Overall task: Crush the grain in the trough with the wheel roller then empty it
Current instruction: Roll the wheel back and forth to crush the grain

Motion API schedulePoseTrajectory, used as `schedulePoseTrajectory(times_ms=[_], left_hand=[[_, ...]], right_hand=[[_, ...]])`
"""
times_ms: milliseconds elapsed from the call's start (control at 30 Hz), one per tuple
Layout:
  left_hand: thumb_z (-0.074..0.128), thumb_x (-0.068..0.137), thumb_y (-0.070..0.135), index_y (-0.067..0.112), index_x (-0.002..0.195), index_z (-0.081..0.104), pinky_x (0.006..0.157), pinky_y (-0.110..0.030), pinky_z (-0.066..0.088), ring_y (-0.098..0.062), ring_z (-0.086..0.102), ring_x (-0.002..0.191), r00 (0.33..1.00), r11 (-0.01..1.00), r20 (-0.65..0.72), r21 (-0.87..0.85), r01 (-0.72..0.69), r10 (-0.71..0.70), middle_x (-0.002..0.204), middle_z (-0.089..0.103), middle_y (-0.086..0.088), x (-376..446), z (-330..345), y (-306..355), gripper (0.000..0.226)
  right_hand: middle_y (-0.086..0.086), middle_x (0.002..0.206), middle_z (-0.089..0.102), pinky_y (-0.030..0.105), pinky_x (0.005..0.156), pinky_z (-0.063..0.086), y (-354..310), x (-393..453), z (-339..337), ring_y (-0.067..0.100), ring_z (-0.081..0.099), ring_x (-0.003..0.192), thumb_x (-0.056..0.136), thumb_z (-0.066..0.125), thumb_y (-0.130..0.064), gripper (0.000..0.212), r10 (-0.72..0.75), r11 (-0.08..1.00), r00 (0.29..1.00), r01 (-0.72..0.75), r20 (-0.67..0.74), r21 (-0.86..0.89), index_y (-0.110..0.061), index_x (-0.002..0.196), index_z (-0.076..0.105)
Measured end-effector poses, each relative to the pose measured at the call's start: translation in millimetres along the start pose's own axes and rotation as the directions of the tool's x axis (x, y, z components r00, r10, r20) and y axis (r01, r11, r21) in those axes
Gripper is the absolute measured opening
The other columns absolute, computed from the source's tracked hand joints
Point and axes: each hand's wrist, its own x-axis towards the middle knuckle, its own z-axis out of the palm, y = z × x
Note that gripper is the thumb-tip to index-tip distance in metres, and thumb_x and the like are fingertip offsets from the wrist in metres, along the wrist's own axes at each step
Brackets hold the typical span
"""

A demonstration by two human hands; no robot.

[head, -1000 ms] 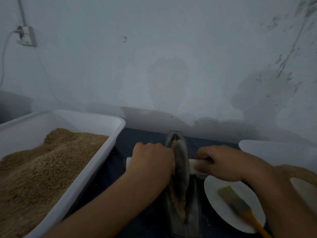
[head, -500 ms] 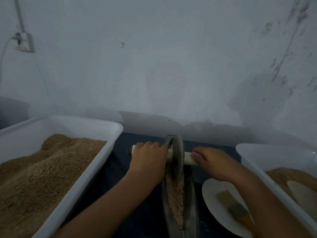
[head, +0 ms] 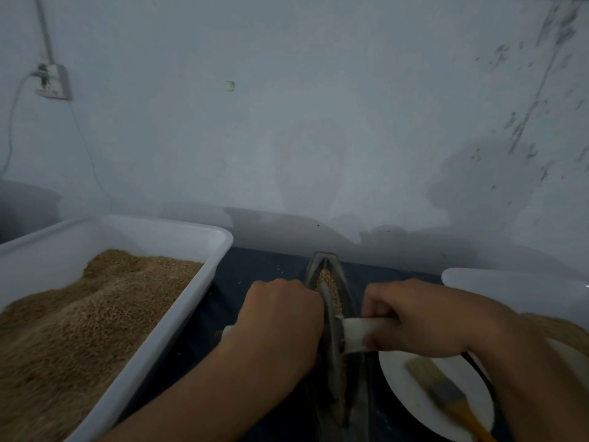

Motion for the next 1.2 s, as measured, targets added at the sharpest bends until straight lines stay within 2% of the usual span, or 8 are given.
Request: schedulePoseTrajectory(times_ms=[167, 267, 400, 533, 700, 867, 1033, 1200], left_hand=[[0.061, 0.091, 0.035, 0.025, 0.069, 0.034, 0.071, -0.034, 0.031, -0.008, 0.035, 0.061, 0.998, 0.999, -0.053, 0.010, 0.035, -0.035, 0.073, 0.042, 0.007, 14, 14, -2, 0.037], [0.058, 0.093, 0.032, 0.022, 0.090, 0.053, 0.075, -0.035, 0.034, -0.018, 0.055, 0.085, 0.988, 0.999, -0.148, 0.009, 0.051, -0.049, 0.100, 0.061, 0.001, 30, 26, -5, 0.012], [0.057, 0.094, 0.034, 0.026, 0.129, 0.051, 0.098, -0.038, 0.040, -0.021, 0.056, 0.115, 0.955, 0.997, -0.288, -0.023, 0.067, -0.071, 0.129, 0.060, 0.003, 52, 53, -13, 0.037], [0.058, 0.094, 0.032, 0.029, 0.142, 0.045, 0.115, -0.036, 0.026, -0.016, 0.048, 0.129, 0.920, 0.996, -0.386, -0.081, 0.033, -0.062, 0.142, 0.053, 0.006, 62, 63, -17, 0.050], [0.056, 0.094, 0.037, 0.030, 0.132, 0.052, 0.104, -0.038, 0.037, -0.018, 0.055, 0.116, 0.931, 0.994, -0.357, -0.092, 0.052, -0.082, 0.127, 0.061, 0.006, 60, 57, -14, 0.039], [0.060, 0.089, 0.034, 0.025, 0.091, 0.051, 0.079, -0.036, 0.037, -0.020, 0.055, 0.094, 0.984, 0.998, -0.168, -0.026, 0.059, -0.062, 0.103, 0.059, 0.002, 43, 30, -11, 0.013], [0.062, 0.088, 0.030, 0.025, 0.068, 0.035, 0.072, -0.031, 0.038, -0.014, 0.043, 0.074, 0.998, 1.000, -0.060, 0.009, -0.001, 0.002, 0.087, 0.053, 0.002, 21, 11, 0, 0.034], [0.064, 0.088, 0.031, 0.025, 0.066, 0.033, 0.070, -0.030, 0.037, -0.007, 0.032, 0.060, 0.999, 0.999, 0.022, -0.013, -0.040, 0.041, 0.070, 0.035, 0.007, 5, -1, 3, 0.038]], right_hand=[[-0.016, 0.089, 0.059, 0.025, 0.065, 0.043, 15, 19, 11, -0.002, 0.055, 0.079, 0.092, 0.057, -0.052, 0.012, 0.030, 0.999, 0.998, -0.032, -0.052, -0.038, -0.043, 0.087, 0.051], [-0.012, 0.088, 0.059, 0.028, 0.062, 0.037, 31, 37, 25, 0.003, 0.054, 0.076, 0.100, 0.047, -0.045, 0.014, 0.048, 0.998, 0.990, -0.051, -0.134, -0.024, -0.042, 0.087, 0.051], [-0.003, 0.092, 0.061, 0.035, 0.070, 0.045, 43, 62, 45, 0.017, 0.057, 0.082, 0.105, 0.038, -0.039, 0.023, 0.102, 0.995, 0.914, -0.099, -0.393, 0.028, -0.028, 0.096, 0.057], [0.002, 0.092, 0.061, 0.042, 0.074, 0.050, 46, 76, 60, 0.024, 0.059, 0.083, 0.105, 0.035, -0.035, 0.026, 0.110, 0.992, 0.842, -0.125, -0.528, 0.006, -0.022, 0.097, 0.056], [0.001, 0.094, 0.061, 0.039, 0.071, 0.049, 47, 73, 58, 0.021, 0.056, 0.083, 0.104, 0.040, -0.033, 0.020, 0.068, 0.995, 0.873, -0.095, -0.482, -0.033, -0.023, 0.098, 0.055], [-0.013, 0.089, 0.061, 0.027, 0.063, 0.041, 40, 49, 33, 0.002, 0.055, 0.077, 0.100, 0.047, -0.044, 0.013, 0.060, 0.996, 0.963, -0.042, -0.263, 0.073, -0.037, 0.091, 0.053], [-0.015, 0.090, 0.059, 0.024, 0.065, 0.043, 19, 19, 13, -0.001, 0.055, 0.079, 0.092, 0.057, -0.054, 0.016, 0.029, 1.000, 0.997, -0.029, -0.067, -0.010, -0.039, 0.090, 0.052], [-0.016, 0.091, 0.061, 0.023, 0.068, 0.049, 1, 3, 2, -0.001, 0.057, 0.080, 0.086, 0.065, -0.050, 0.018, -0.001, 0.999, 0.999, 0.000, -0.040, -0.032, -0.037, 0.090, 0.052]])
